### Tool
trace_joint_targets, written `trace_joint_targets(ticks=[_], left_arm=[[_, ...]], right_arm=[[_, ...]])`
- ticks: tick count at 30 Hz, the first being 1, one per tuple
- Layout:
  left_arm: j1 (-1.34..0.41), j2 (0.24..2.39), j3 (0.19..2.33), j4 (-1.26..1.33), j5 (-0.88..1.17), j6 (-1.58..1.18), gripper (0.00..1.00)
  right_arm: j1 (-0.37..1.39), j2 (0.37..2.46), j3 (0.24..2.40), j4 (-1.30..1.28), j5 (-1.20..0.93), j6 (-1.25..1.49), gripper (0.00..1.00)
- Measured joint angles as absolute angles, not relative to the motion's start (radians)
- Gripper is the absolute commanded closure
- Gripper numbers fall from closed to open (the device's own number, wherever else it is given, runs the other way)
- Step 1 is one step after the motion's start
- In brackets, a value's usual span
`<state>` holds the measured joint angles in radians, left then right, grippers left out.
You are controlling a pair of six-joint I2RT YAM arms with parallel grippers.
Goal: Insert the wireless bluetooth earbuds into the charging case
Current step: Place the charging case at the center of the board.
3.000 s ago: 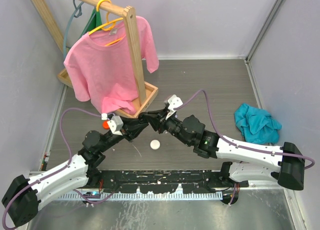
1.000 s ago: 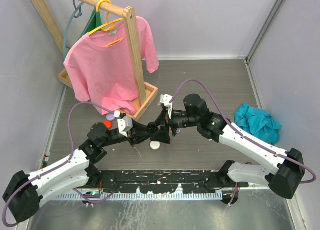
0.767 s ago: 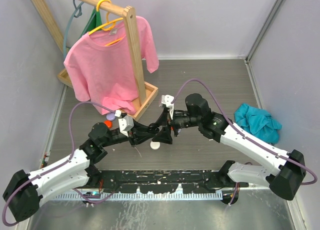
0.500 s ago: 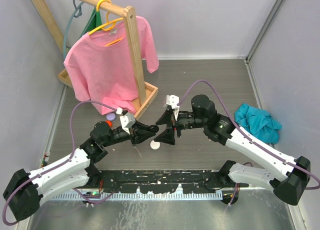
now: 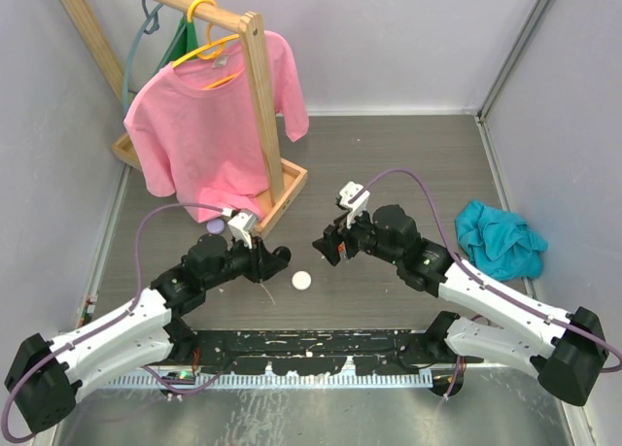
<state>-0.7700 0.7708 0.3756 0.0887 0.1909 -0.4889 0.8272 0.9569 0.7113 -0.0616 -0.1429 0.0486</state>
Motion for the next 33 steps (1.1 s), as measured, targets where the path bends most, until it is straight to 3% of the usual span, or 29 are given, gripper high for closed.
trace_joint_targets(ticks=[6,21,28,33], left_arm=[[-0.770,0.825,0.372,-0.020,0.122,-0.675,0.93],[-0.770,1.124,0.345,0.022,0.084,-0.894,0.83],[-0.780,1.219,0.345,0.122,0.102,-0.969,0.71],[-0.828,1.277,0.372,0.156,0.105,-1.014,0.56]], right_arm=[[0.827,0.955,0.590,0.047,0.069,0.082,0.19],[0.827,0.886,0.380,0.276,0.303,0.090,0.19],[0.827,0.873,0.336,0.352,0.365,0.089,0.20],[0.827,0.871,0.313,0.382,0.390,0.088,0.20]])
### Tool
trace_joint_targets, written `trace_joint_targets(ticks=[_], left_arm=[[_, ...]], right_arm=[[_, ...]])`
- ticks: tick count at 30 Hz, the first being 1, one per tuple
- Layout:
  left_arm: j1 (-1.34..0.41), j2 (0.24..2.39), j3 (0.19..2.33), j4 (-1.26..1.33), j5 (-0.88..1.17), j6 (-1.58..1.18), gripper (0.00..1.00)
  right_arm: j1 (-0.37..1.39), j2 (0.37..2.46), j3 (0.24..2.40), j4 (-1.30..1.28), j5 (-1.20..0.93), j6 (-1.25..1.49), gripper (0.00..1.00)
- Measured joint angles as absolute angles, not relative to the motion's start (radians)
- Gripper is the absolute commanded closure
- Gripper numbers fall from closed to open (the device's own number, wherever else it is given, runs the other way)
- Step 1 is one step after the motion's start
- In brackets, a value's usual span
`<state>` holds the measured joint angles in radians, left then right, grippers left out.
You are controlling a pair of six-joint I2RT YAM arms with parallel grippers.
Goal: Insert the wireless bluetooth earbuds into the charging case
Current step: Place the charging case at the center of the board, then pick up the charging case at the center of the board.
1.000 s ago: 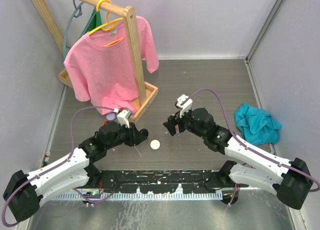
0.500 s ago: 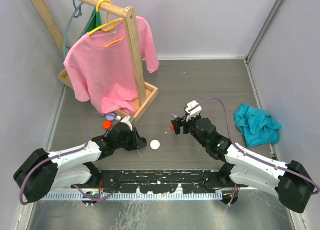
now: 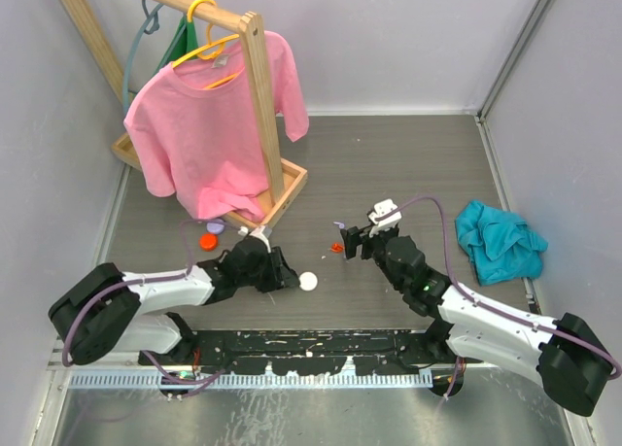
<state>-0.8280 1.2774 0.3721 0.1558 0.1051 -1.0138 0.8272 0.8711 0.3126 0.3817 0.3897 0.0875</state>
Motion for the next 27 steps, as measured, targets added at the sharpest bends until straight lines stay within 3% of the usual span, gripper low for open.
trace_joint_targets(ticks=[3,5,19,27], left_arm=[[-0.842,1.288,0.404,0.123,0.088,-1.032,0.38],[-0.847,1.268,0.413,0.094,0.067,-1.040,0.32],[-0.839,1.009,0.518,-0.512,-0.279,-1.024,0.22],[-0.658,1.017,0.569,-0.638,-0.426,-0.897,0.22]], right_arm=[[0.827,0.870,0.307,0.397,0.397,0.086,0.20],[0.827,0.867,0.302,0.404,0.399,0.086,0.20],[0.827,0.862,0.299,0.412,0.402,0.086,0.20],[0.827,0.847,0.299,0.412,0.402,0.086,0.20]])
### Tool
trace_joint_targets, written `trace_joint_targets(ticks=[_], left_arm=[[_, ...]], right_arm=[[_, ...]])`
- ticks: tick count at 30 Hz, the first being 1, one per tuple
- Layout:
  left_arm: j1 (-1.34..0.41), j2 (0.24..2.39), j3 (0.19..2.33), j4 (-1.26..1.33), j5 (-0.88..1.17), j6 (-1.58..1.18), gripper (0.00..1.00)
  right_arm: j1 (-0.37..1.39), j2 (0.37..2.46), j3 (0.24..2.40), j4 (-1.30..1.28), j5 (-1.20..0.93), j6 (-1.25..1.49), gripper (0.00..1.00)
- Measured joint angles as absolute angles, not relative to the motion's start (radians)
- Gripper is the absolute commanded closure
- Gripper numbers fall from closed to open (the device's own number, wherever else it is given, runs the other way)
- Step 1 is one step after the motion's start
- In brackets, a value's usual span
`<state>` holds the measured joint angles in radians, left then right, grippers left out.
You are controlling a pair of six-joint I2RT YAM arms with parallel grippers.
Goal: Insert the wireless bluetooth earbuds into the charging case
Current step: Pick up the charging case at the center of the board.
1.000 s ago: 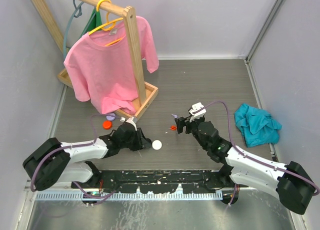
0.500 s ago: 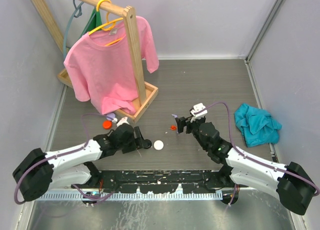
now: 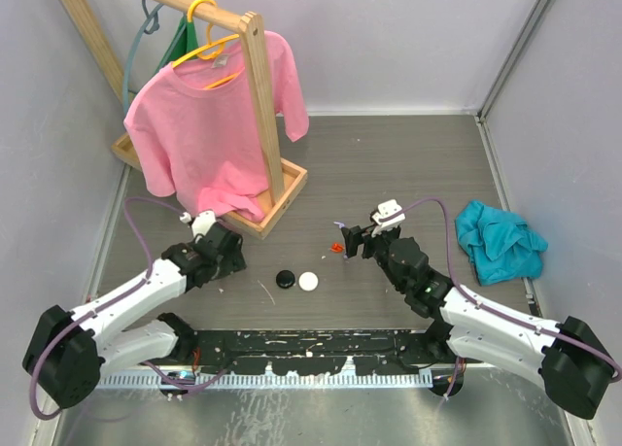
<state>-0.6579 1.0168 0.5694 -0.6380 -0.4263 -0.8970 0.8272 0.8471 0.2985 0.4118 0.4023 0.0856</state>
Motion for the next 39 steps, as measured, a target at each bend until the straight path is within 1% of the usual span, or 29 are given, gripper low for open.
trace_joint_targets(ticks=[7,14,21,27,29,36,39], left_arm=[[-0.484,1.108,0.570,-0.612,-0.471,-0.794,0.22],[-0.348,1.214,0.577,-0.500,-0.456,-0.725,0.25],[-0.265,1.329,0.611,-0.391,-0.403,-0.701,0.29],[-0.250,1.388,0.646,-0.346,-0.389,-0.690,0.33],[-0.241,1.399,0.655,-0.342,-0.388,-0.689,0.36],[-0.220,1.407,0.660,-0.334,-0.379,-0.682,0.53],[-0.219,1.399,0.660,-0.339,-0.353,-0.667,0.57]], right_arm=[[0.827,0.838,0.298,0.412,0.403,0.086,0.20],[0.827,0.838,0.297,0.412,0.402,0.086,0.20],[0.827,0.838,0.297,0.412,0.402,0.086,0.20],[0.827,0.838,0.297,0.412,0.402,0.086,0.20],[0.827,0.841,0.297,0.414,0.402,0.086,0.20],[0.827,0.850,0.297,0.416,0.398,0.086,0.20],[0.827,0.850,0.297,0.416,0.397,0.086,0.20]])
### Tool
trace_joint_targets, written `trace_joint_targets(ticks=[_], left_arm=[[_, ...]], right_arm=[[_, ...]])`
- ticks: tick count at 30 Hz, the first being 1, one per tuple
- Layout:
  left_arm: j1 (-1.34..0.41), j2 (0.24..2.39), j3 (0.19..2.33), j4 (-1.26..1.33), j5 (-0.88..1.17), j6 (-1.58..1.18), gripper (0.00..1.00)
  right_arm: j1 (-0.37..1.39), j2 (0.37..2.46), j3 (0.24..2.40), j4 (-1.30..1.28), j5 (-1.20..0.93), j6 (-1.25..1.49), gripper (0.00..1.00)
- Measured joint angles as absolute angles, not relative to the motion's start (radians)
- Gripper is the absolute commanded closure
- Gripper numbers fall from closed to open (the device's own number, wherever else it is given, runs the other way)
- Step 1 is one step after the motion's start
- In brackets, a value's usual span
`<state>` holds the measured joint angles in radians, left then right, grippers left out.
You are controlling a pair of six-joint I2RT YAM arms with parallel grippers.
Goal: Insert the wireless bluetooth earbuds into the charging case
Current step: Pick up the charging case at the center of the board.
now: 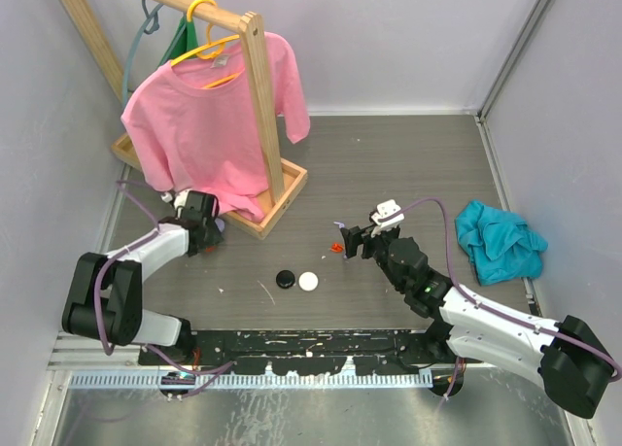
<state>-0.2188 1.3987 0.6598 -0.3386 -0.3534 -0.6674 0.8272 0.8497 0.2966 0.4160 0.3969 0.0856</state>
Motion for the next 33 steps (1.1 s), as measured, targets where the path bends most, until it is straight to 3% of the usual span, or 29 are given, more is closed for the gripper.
trace_joint_targets(ticks=[8,18,33], left_arm=[[-0.233,1.263,0.594,-0.373,-0.183,-0.664,0.62],[-0.399,0.971,0.533,-0.378,-0.053,-0.635,0.65],[-0.645,0.876,0.508,-0.067,0.080,-0.302,0.68]], right_arm=[[0.827,0.859,0.297,0.416,0.365,0.086,0.19],[0.827,0.923,0.341,0.366,0.254,0.091,0.19],[0.827,0.965,0.625,0.017,0.120,0.148,0.18]])
